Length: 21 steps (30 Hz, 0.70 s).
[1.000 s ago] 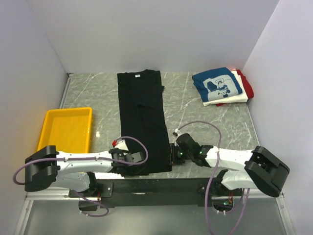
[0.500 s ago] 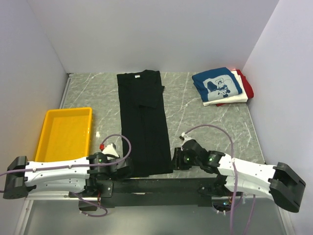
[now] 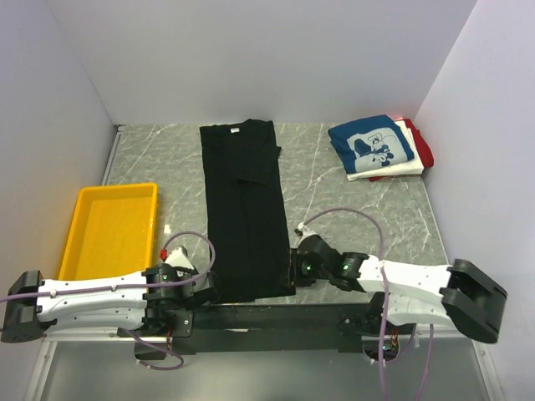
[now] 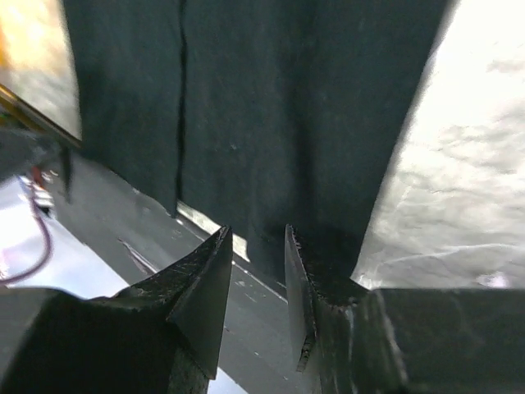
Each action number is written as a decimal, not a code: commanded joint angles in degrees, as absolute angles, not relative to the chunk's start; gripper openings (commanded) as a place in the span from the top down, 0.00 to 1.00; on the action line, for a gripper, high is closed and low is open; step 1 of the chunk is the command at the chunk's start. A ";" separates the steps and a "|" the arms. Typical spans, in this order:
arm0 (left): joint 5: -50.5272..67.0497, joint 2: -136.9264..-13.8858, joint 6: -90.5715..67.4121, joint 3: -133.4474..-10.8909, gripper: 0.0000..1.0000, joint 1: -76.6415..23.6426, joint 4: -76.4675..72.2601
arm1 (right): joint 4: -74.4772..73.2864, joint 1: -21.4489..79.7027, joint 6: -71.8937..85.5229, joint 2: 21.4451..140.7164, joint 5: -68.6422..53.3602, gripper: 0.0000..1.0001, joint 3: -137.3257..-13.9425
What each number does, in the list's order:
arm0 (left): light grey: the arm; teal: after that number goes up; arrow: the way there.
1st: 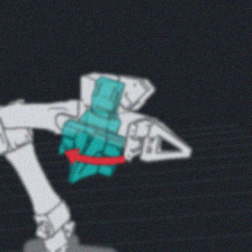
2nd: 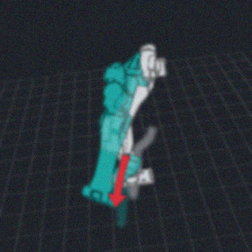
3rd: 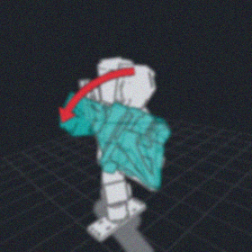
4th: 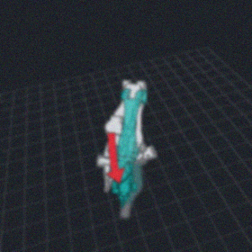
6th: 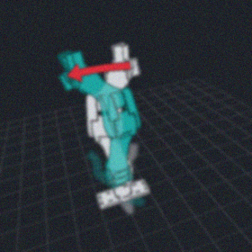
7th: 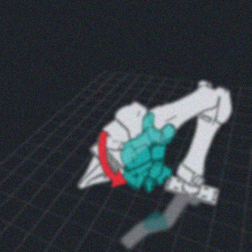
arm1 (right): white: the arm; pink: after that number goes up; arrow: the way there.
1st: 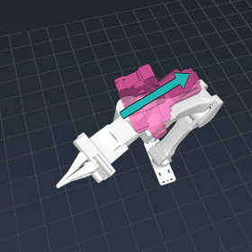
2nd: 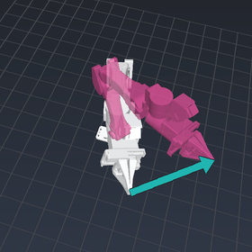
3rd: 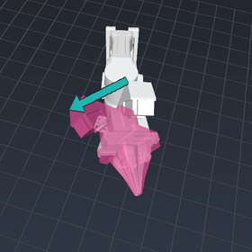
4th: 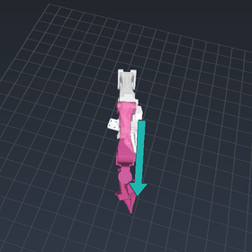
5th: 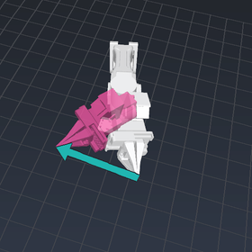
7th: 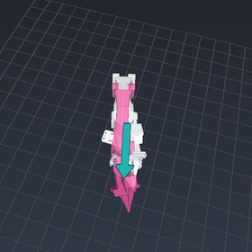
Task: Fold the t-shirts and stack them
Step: Fold the tshirt
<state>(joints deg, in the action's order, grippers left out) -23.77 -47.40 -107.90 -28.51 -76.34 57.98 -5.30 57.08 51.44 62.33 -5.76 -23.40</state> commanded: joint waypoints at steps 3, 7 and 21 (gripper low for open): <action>-25.84 -47.02 -110.21 -25.93 0.63 -76.64 58.45 | -0.18 61.34 53.61 68.99 -4.66 0.62 -24.53; -25.23 -49.65 -110.30 -25.31 0.59 -76.73 57.13 | -0.18 63.37 55.19 70.93 -3.43 0.64 -21.54; -24.08 -50.89 -109.51 -23.38 0.58 -76.64 53.35 | -15.81 64.16 57.83 49.23 4.12 0.53 -20.74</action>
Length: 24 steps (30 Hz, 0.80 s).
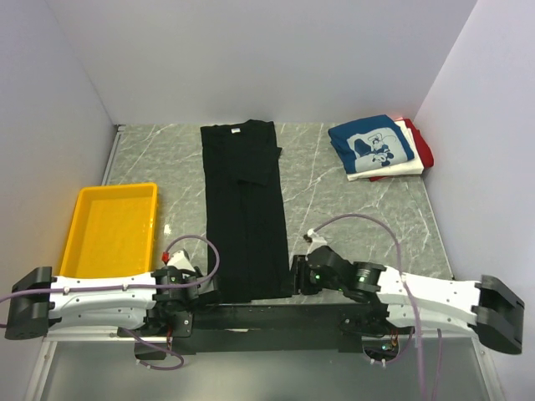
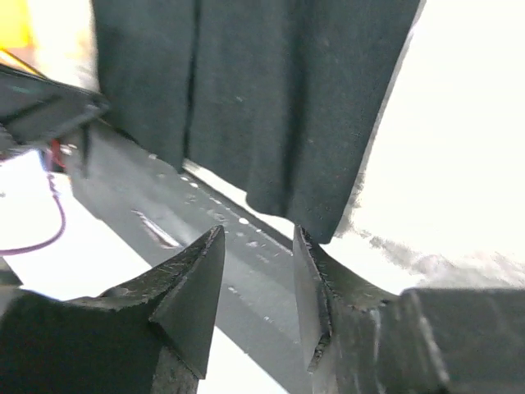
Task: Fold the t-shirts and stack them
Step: Fold the tshirt
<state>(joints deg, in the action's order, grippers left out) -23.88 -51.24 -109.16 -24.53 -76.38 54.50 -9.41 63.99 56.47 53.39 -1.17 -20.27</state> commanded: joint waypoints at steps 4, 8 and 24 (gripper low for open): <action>-24.35 -51.24 -109.34 -22.94 0.59 -76.64 52.56 | -18.37 63.81 58.97 45.01 5.80 0.48 -18.56; -24.17 -52.38 -108.90 -22.85 0.60 -76.64 51.59 | -13.82 63.63 59.94 47.28 3.78 0.47 -16.26; -23.73 -49.75 -106.79 -22.15 0.99 -76.73 50.27 | -1.23 63.72 62.75 60.65 0.79 0.62 -14.68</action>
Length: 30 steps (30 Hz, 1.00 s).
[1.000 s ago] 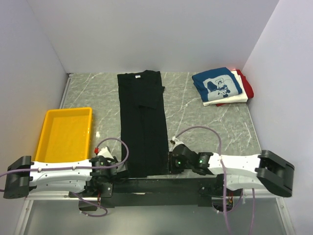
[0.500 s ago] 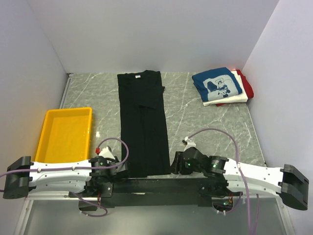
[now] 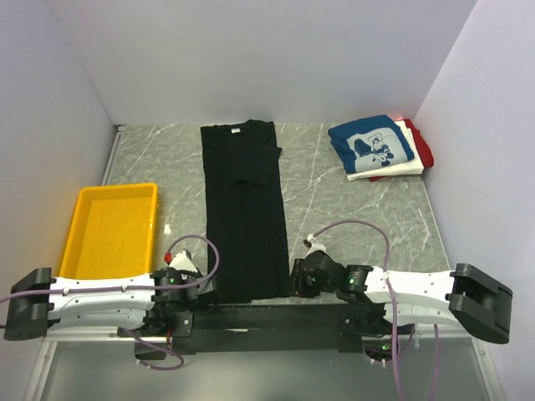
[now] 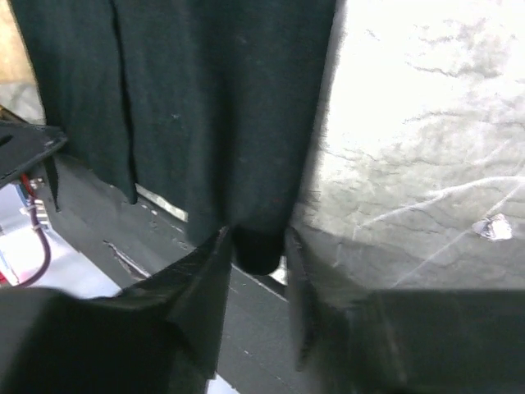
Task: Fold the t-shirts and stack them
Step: Fold the tshirt
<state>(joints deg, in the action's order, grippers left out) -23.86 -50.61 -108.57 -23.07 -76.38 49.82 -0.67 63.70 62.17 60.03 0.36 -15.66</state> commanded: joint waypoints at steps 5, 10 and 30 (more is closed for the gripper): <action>-24.26 -49.04 -103.54 -25.39 0.99 -76.64 51.06 | -6.22 63.63 62.05 55.56 1.41 0.86 -15.20; -24.26 -48.43 -100.03 -29.35 0.99 -77.17 53.00 | -13.26 63.72 60.65 47.22 1.32 1.00 -16.78; -29.36 -52.46 -72.18 -42.89 1.00 -51.99 37.04 | -18.11 44.94 39.65 66.76 -3.85 1.00 -45.14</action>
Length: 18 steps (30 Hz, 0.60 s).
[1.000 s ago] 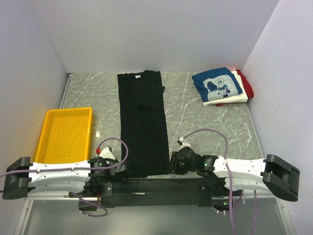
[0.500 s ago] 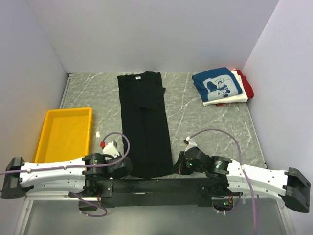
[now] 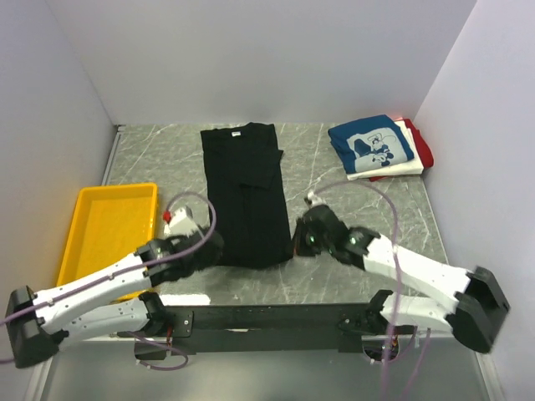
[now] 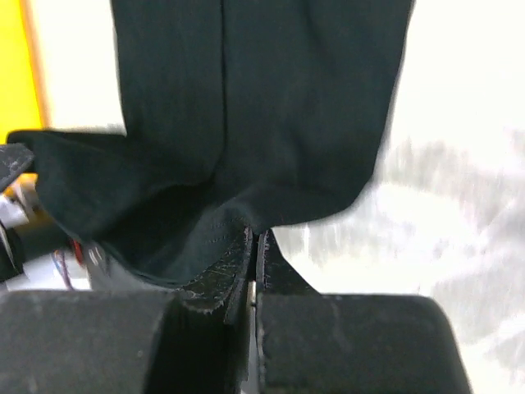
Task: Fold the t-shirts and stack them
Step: Fold the tshirt
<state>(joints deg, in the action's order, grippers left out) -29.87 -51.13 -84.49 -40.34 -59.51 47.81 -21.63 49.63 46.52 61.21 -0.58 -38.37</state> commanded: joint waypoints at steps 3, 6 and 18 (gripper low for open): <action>-27.51 -57.55 -65.49 -45.69 1.00 -44.58 31.83 | -17.49 40.45 36.83 75.28 -6.23 1.00 -51.91; -24.62 -63.62 -63.20 -48.69 1.00 -38.53 27.62 | -17.14 36.40 34.98 83.63 -8.08 1.00 -58.33; -15.04 -87.34 -58.80 -63.18 1.00 -22.95 21.97 | -20.82 26.90 32.52 107.13 -15.29 1.00 -81.64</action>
<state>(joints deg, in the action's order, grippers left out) -18.35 -84.31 -61.52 -59.09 -25.32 24.62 -19.44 28.36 34.39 104.38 -12.73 -75.20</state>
